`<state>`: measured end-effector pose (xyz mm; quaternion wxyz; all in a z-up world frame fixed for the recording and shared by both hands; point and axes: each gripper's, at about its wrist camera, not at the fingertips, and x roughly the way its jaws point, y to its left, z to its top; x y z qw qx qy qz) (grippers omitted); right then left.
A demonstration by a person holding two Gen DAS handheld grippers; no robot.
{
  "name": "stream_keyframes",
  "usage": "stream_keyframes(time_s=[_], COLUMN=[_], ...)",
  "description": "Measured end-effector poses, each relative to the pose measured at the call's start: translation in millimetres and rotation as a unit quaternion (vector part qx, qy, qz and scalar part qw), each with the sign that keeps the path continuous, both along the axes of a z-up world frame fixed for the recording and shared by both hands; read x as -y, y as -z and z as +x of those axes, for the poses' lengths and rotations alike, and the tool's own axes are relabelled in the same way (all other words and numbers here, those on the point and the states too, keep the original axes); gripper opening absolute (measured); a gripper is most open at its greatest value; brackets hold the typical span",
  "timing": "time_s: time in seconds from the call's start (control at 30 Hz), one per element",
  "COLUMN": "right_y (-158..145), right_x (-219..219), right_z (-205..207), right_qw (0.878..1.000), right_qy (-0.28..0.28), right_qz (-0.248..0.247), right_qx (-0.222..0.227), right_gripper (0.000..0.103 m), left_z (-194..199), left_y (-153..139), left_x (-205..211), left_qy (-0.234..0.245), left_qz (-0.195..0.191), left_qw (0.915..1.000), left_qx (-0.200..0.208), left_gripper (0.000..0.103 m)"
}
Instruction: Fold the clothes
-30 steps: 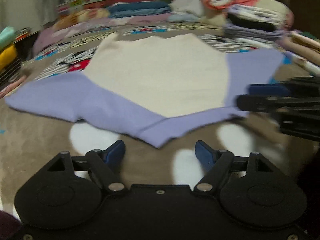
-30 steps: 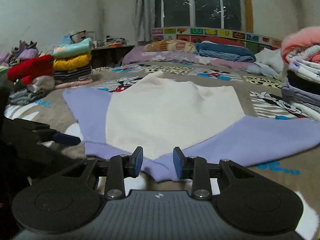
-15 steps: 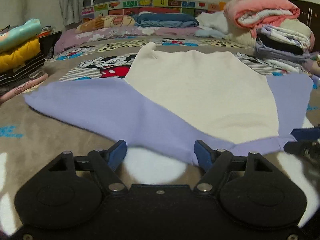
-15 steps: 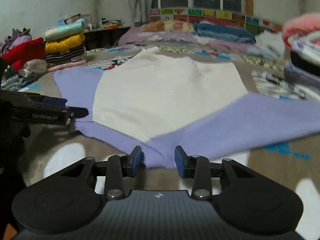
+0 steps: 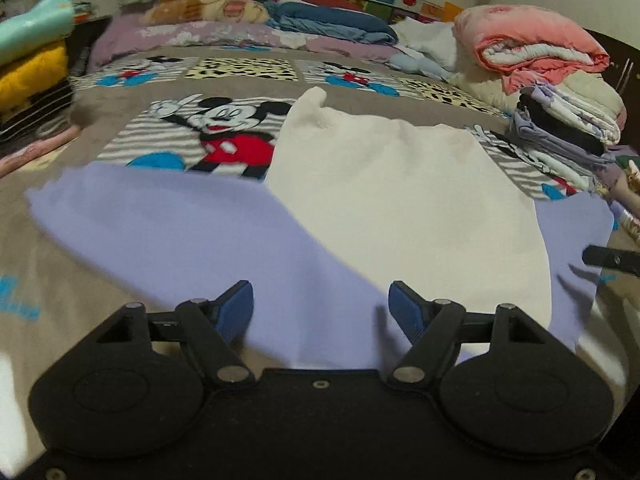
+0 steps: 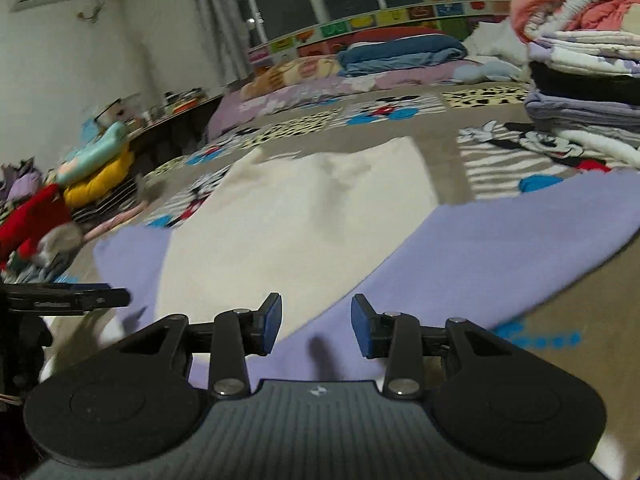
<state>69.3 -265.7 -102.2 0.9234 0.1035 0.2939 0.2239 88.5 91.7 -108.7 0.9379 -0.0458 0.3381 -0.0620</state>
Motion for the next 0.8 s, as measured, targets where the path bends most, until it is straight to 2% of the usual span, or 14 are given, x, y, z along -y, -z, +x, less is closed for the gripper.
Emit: stream_keyframes(time_s=[0.1,0.2,0.4,0.5,0.67,0.8], right_y=[-5.0,-11.2,-13.3,-8.4,4.8,16.7], right_x=[10.7,19.7,27.0,30.9,26.0,18.5], right_z=[34.9,73.9,160.9,201.9,250.3,274.5], right_qw=[1.0,1.0,0.998,0.995,0.991,0.99], right_qy=[0.007,0.013,0.03,0.048,0.063,0.066], right_qz=[0.0,0.012,0.041,0.07,0.092,0.088], right_qx=[-0.003,-0.001,-0.024,-0.046,-0.072,-0.087], right_gripper=[0.039,0.039,0.04,0.042,0.047,0.048], left_z=[29.4,61.8,137.8,169.6,212.2,236.9], left_y=[-9.1,-18.5,-26.8,-28.0,-27.3,-21.3], left_x=[-6.6,-17.4,-33.5,-38.2,-41.5,-44.9], left_qy=[0.015,0.032,0.057,0.058,0.051,0.056], left_qz=[0.008,-0.008,-0.032,-0.044,-0.041,-0.066], left_qw=[0.9998,0.9995,0.9978,0.9972,0.9978,0.9961], left_qx=[-0.002,-0.002,-0.013,-0.016,-0.01,-0.015], left_gripper=[0.075,0.075,0.074,0.074,0.073,0.067])
